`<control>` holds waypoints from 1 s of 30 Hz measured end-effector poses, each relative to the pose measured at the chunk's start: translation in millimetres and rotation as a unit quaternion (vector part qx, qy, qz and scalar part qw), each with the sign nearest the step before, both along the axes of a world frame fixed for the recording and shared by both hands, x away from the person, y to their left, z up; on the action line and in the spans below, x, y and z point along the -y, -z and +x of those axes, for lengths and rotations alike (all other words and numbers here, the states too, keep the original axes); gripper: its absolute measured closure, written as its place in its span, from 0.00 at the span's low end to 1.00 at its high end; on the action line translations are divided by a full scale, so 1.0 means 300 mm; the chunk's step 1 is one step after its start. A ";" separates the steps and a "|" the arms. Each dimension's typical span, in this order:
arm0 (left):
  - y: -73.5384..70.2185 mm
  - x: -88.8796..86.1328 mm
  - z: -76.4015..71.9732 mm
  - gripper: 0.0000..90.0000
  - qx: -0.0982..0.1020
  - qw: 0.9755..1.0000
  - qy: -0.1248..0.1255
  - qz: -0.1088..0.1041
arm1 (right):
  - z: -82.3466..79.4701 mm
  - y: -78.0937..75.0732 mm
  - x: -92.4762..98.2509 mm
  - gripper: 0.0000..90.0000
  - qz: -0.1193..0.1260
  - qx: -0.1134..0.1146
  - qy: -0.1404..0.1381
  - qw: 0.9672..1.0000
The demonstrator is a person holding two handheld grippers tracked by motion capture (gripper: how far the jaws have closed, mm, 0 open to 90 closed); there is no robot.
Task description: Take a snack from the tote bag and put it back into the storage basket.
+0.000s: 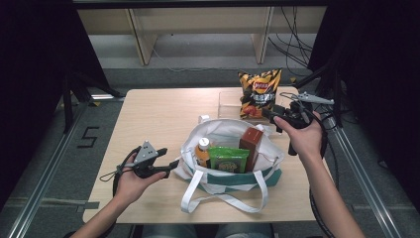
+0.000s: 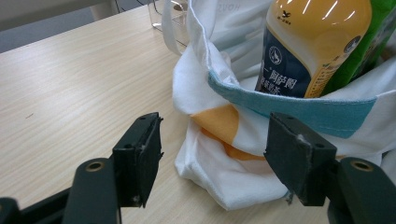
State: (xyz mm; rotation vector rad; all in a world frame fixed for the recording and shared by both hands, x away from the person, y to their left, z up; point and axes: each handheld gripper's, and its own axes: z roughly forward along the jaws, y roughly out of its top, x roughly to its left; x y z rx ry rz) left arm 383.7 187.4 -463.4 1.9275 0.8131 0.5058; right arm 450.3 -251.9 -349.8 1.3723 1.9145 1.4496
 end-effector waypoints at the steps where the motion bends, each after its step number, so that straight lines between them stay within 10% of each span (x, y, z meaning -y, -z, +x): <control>1: 0.003 0.003 -0.002 0.39 -0.008 1.000 -0.006 -0.008 | -0.007 -0.001 -0.001 0.52 -0.003 0.002 -0.003 1.000; 30: -0.001 0.007 -0.002 0.39 0.000 1.000 0.002 -0.002 | -0.129 0.040 -0.040 0.49 -0.015 0.009 -0.058 0.998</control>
